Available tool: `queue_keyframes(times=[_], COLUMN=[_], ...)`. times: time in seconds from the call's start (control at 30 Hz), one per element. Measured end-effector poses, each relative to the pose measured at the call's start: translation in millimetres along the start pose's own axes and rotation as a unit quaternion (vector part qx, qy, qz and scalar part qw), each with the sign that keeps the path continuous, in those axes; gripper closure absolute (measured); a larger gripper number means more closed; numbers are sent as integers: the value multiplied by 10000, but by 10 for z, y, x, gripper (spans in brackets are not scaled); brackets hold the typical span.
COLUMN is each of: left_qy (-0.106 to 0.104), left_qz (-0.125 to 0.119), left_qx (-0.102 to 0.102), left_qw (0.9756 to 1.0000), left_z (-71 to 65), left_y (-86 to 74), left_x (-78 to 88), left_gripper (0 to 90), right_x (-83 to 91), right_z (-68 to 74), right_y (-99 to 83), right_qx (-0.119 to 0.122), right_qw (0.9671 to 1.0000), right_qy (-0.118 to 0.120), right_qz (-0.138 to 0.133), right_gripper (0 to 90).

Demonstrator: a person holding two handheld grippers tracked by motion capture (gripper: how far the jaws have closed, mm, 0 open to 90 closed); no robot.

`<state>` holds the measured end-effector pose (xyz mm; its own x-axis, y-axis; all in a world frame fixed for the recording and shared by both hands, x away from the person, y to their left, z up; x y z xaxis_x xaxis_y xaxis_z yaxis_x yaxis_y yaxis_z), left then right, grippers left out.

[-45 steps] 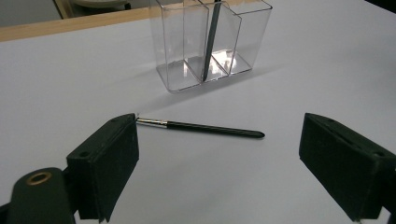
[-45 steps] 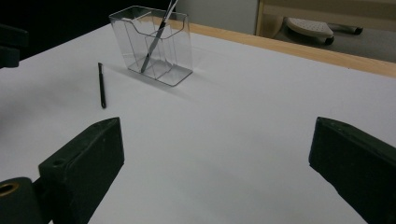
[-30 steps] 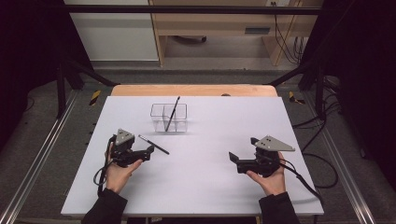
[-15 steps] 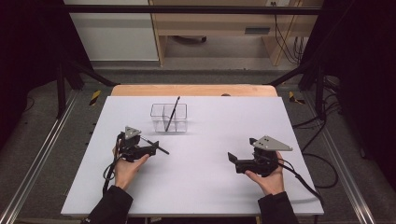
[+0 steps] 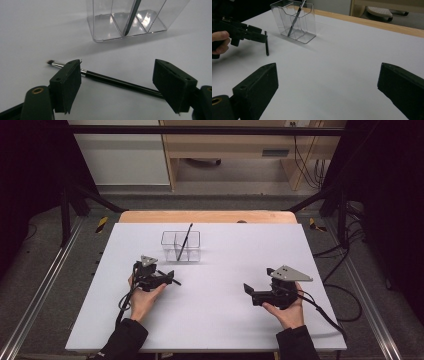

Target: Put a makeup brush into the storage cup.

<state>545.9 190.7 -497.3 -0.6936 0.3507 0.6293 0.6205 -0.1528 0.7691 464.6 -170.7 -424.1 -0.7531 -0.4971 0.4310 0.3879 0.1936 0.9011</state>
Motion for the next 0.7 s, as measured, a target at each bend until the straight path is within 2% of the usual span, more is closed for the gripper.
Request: queue_keyframes(times=[0.33, 0.7], left_qy=[126, 244], left_qz=[209, 278], left_qx=[5, 4], left_qw=[9997, 9993], left_z=[-33, -41], left_y=[-43, -45], left_x=[-127, -113], left_gripper=[291, 363], right_x=[13, 17], right_z=[-2, -1], right_y=[10, 9], right_qx=[-25, -11], right_qw=[10000, 10000], right_qy=[11, 18], right_qz=[-34, -31], right_gripper=[39, 38])
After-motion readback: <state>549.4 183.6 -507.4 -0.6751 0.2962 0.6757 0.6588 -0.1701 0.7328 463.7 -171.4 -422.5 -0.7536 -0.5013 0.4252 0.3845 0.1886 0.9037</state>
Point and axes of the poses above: each handheld gripper's, and its own axes: x roughly backward along the jaws, y roughly out of its top, z roughly to its left, the point moved 4 cm from there along -x, roughly forward along the jaws, and after that the axes turned 3 degrees about -y, right-handed, at the moved point
